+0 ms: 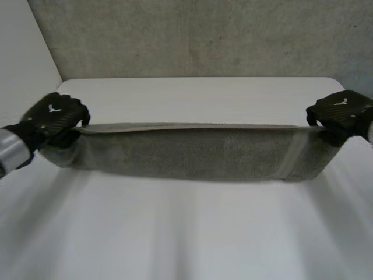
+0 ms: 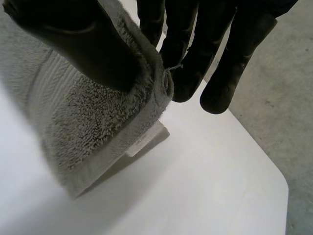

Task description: Fold the towel.

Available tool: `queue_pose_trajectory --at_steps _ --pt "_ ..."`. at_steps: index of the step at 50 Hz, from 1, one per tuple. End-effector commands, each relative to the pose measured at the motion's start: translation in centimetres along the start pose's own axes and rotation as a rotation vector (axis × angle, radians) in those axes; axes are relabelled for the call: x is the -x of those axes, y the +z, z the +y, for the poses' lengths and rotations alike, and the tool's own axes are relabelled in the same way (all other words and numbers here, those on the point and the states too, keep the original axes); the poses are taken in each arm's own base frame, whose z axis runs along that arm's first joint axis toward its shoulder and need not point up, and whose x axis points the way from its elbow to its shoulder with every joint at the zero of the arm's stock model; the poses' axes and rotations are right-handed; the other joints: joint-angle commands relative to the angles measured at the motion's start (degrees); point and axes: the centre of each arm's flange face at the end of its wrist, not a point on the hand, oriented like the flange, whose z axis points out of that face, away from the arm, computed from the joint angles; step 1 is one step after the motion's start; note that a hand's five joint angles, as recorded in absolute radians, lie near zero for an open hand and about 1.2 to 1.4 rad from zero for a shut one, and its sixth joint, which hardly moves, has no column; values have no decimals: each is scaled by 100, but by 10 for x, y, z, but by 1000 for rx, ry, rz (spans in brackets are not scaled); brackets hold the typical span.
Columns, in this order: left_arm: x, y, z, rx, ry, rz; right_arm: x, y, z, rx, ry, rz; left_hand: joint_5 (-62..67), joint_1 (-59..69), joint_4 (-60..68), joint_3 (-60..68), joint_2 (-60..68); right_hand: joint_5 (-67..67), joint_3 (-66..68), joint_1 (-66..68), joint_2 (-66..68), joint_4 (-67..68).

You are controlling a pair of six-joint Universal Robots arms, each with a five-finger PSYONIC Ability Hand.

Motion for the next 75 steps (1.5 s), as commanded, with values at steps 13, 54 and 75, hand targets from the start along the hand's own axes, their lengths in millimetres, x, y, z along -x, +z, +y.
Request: queue_pose_trajectory --at_steps 13,54,75 --pt "19 113 47 18 42 -54 17 110 9 -3 -19 83 444 838 206 268 303 315 394 442 422 338" --pt "13 85 8 28 -68 -129 51 64 2 16 103 61 -6333 -5939 -6570 -6509 -6474 -6685 -6606 -6558 -6578 -6662" --pt "-31 47 10 87 -119 -40 65 83 74 81 4 89 -6333 -5939 -6570 -6509 -6474 -3320 -3241 -3193 -3213 -3297"
